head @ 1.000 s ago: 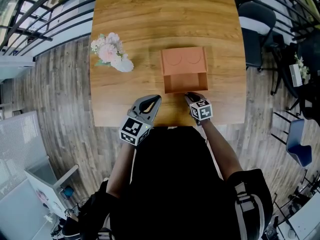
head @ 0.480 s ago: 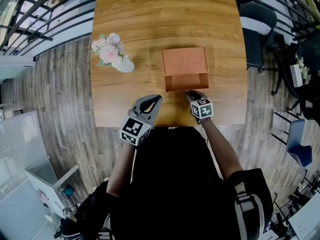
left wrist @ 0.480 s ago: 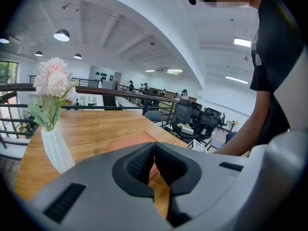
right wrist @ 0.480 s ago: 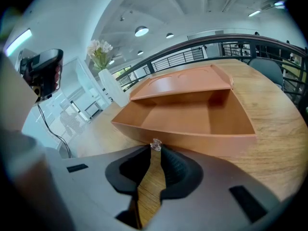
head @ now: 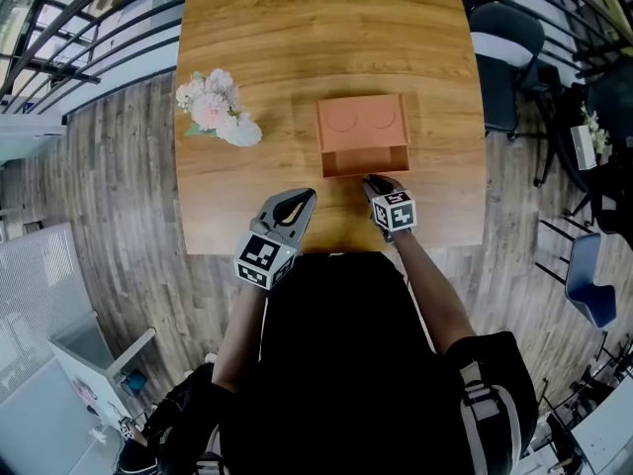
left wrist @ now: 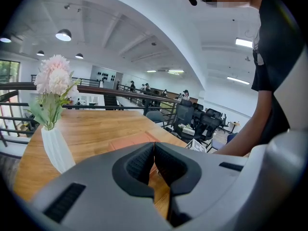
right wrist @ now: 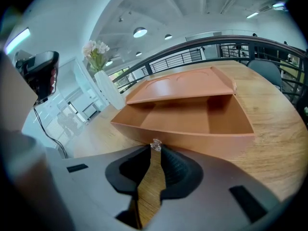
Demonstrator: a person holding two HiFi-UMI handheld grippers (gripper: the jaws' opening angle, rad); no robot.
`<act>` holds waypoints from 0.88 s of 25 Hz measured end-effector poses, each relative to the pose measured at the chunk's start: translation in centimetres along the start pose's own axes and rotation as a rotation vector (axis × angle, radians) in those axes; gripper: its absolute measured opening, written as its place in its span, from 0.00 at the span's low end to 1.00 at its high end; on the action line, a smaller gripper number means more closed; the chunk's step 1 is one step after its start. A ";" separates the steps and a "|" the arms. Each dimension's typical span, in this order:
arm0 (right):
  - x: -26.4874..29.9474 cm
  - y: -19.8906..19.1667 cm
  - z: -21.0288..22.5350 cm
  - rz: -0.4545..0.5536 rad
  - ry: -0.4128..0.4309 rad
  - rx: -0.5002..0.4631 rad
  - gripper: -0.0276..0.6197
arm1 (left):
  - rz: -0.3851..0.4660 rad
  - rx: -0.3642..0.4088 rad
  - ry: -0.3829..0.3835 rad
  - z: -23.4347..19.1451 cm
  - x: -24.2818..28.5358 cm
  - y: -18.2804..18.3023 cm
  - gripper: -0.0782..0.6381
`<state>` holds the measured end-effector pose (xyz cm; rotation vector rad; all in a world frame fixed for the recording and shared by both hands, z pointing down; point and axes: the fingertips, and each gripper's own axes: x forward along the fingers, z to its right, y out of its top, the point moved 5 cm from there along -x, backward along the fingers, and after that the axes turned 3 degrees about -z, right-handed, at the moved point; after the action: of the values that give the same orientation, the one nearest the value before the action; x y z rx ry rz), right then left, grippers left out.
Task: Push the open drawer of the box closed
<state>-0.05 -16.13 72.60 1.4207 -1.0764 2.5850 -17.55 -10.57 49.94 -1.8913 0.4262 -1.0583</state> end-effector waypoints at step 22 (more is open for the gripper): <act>1.2 2.3 1.0 0.015 -0.016 0.004 0.17 | 0.002 -0.012 0.001 -0.9 0.4 0.2 0.14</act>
<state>-0.70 -18.84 72.56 1.4426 -1.0884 2.5913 -18.03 -11.39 50.17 -1.9004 0.4360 -1.0571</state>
